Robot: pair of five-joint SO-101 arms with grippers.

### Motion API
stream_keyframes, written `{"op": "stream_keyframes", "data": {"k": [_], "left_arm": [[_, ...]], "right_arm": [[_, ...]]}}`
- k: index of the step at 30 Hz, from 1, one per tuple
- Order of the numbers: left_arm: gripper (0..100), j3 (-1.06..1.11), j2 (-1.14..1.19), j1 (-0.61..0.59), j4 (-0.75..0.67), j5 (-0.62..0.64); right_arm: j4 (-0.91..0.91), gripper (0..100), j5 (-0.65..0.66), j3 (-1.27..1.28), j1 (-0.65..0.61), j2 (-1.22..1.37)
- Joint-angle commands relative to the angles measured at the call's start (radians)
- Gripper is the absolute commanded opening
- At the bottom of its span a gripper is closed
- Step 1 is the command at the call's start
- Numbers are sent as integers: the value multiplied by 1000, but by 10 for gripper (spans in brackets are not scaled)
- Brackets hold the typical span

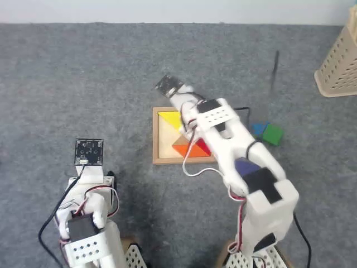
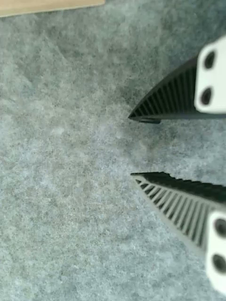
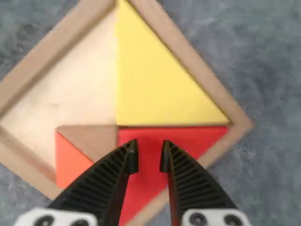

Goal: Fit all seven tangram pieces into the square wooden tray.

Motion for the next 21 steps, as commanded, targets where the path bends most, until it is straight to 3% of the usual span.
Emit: {"op": "stream_keyframes", "data": {"k": [1, 8, 17, 21], "left_arm": [[168, -12, -8, -5, 3, -6], [168, -12, -8, -5, 3, -6], [168, -12, -8, -5, 3, -6], [168, -12, -8, -5, 3, -6]], "right_arm": [[88, 102, -18, -6, 120, -246], [292, 103, -12, -3, 414, -423], [297, 107, -20, -3, 559, -206], [298, 152, -100, -80, 582, -71]]}}
